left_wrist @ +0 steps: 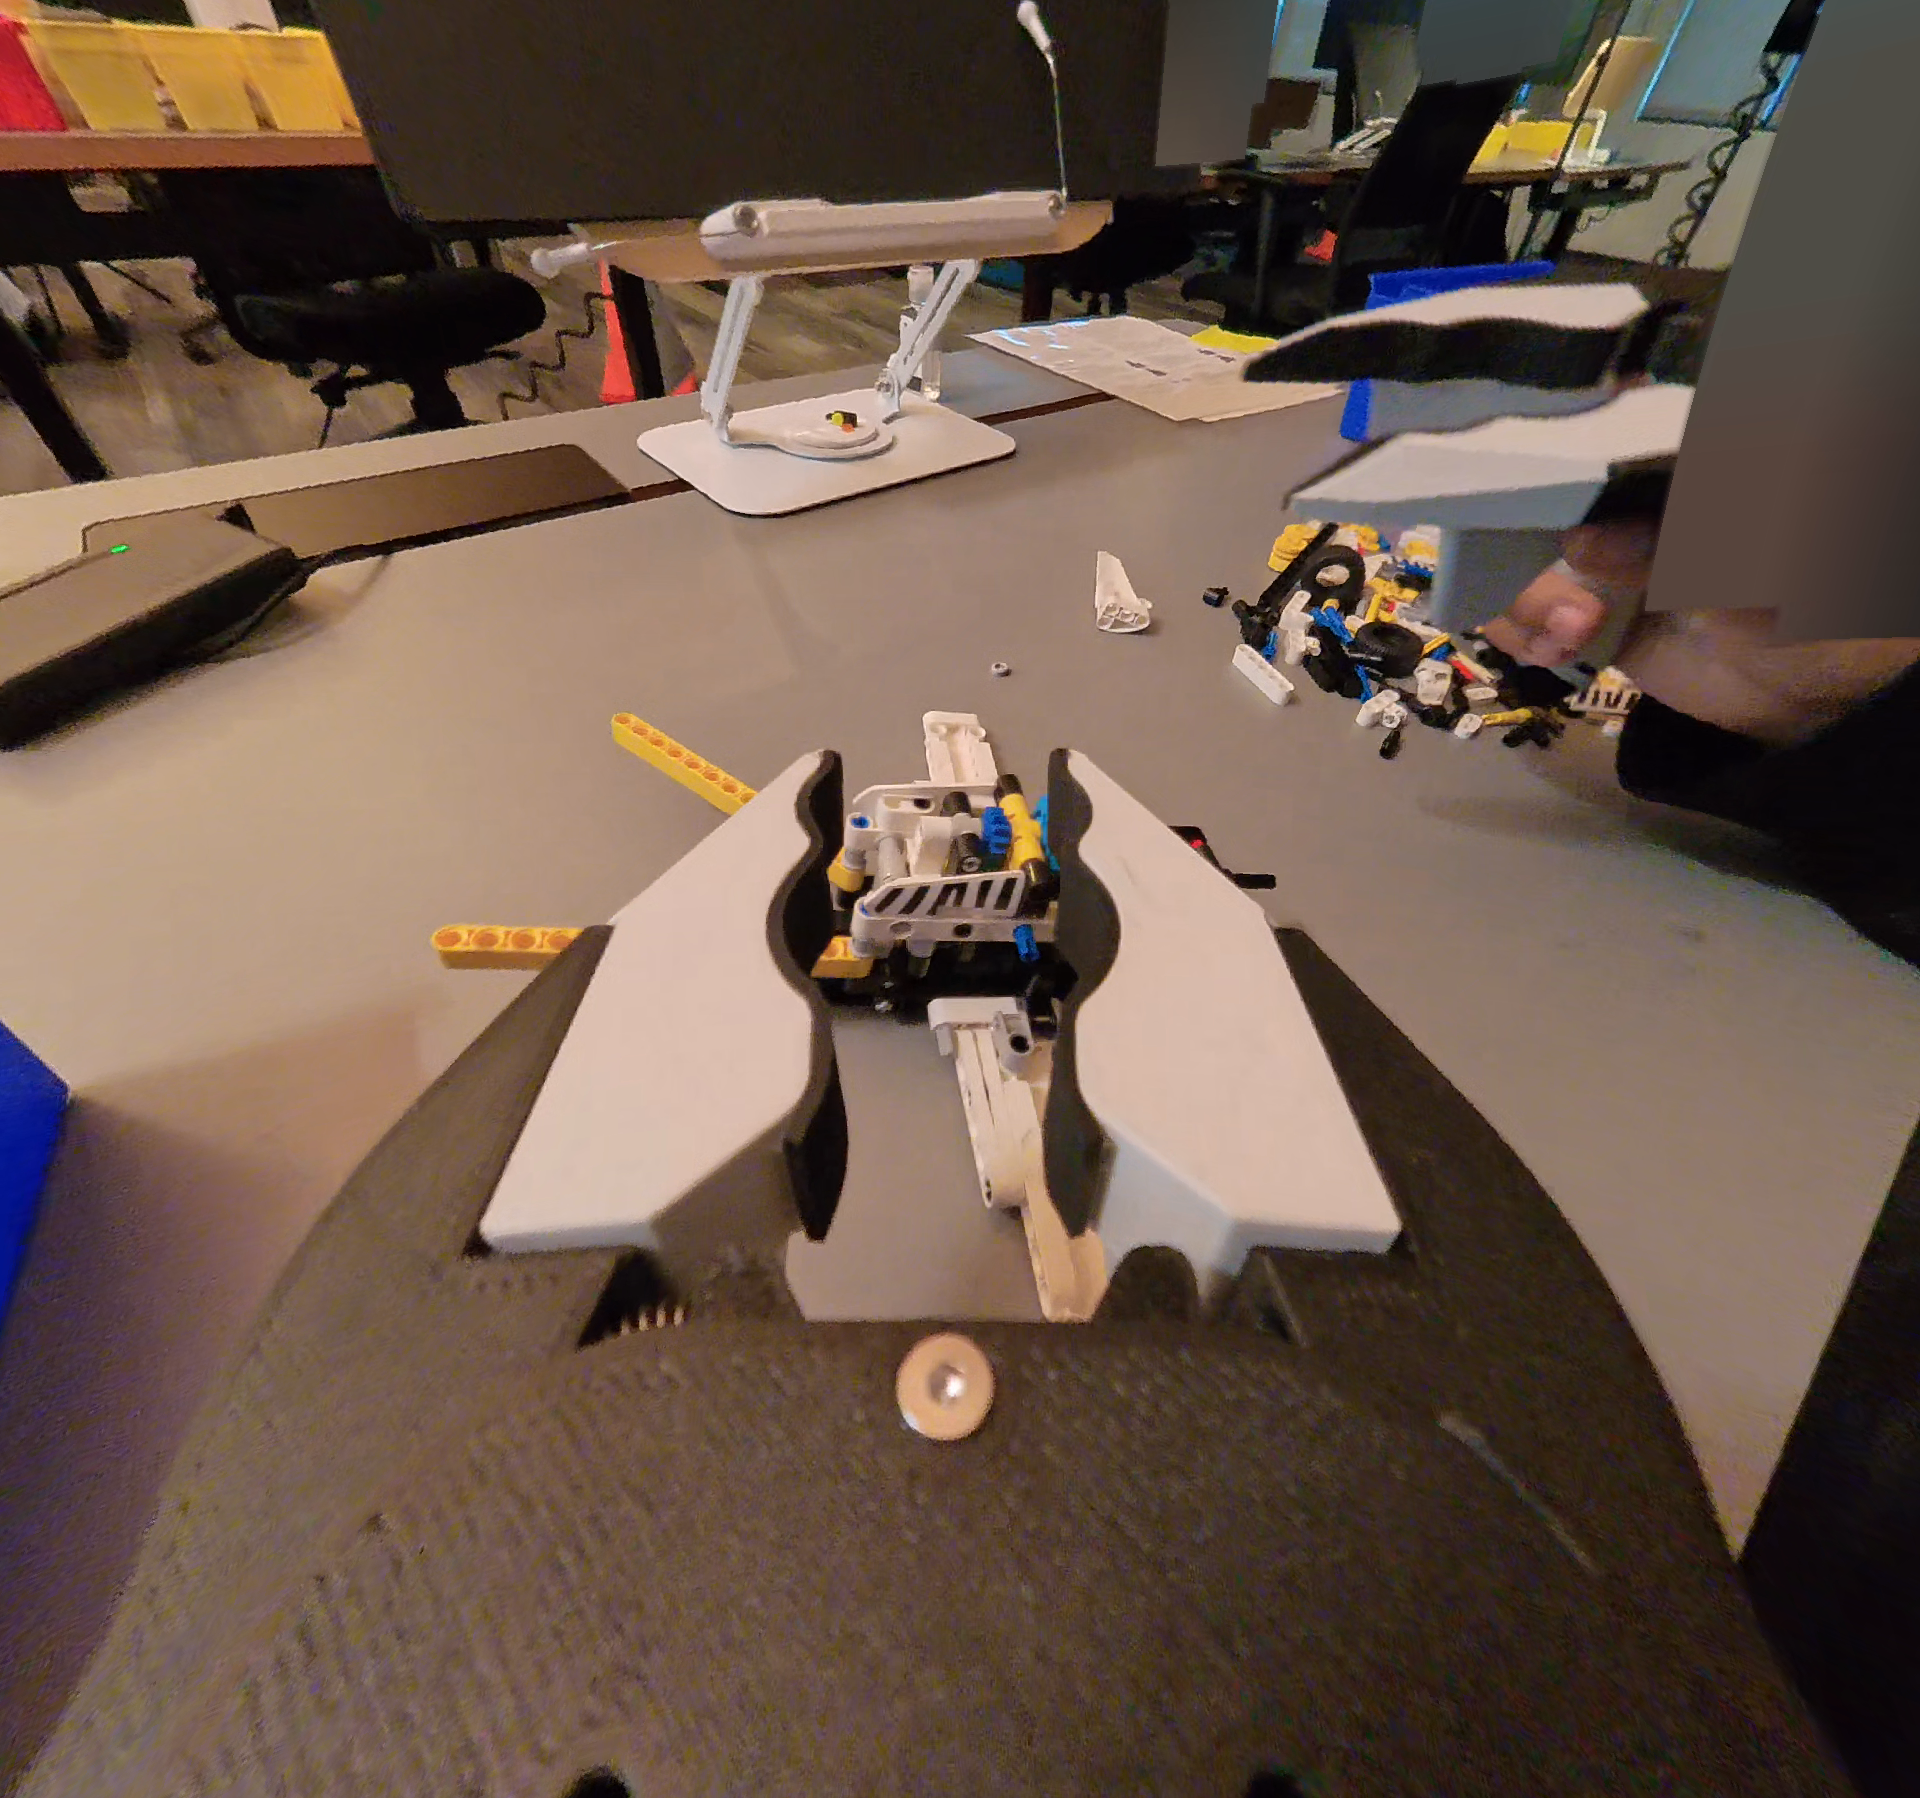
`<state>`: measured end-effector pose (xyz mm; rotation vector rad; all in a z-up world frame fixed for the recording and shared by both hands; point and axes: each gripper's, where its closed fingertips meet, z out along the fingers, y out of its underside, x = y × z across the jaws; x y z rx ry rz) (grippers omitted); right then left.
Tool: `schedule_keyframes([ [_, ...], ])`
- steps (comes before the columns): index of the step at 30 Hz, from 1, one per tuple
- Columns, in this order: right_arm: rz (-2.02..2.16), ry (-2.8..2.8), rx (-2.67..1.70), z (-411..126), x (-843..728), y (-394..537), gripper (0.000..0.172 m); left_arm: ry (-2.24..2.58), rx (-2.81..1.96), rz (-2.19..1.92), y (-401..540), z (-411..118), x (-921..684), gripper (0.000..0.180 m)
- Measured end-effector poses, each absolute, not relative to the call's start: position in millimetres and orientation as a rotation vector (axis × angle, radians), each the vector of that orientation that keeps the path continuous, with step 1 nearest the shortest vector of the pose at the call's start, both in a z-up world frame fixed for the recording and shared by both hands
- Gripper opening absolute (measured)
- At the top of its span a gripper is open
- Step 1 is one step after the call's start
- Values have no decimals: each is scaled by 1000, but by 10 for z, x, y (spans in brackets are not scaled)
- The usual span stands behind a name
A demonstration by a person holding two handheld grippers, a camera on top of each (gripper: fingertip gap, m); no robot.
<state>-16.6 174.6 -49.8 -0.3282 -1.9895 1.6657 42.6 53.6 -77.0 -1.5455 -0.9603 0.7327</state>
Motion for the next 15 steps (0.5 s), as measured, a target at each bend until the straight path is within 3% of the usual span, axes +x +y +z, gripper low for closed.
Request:
schedule_keyframes([
  [15,1966,-2134,-447,-777,-164,1520,45,-950,-1395,744,386,-792,413,37],
])
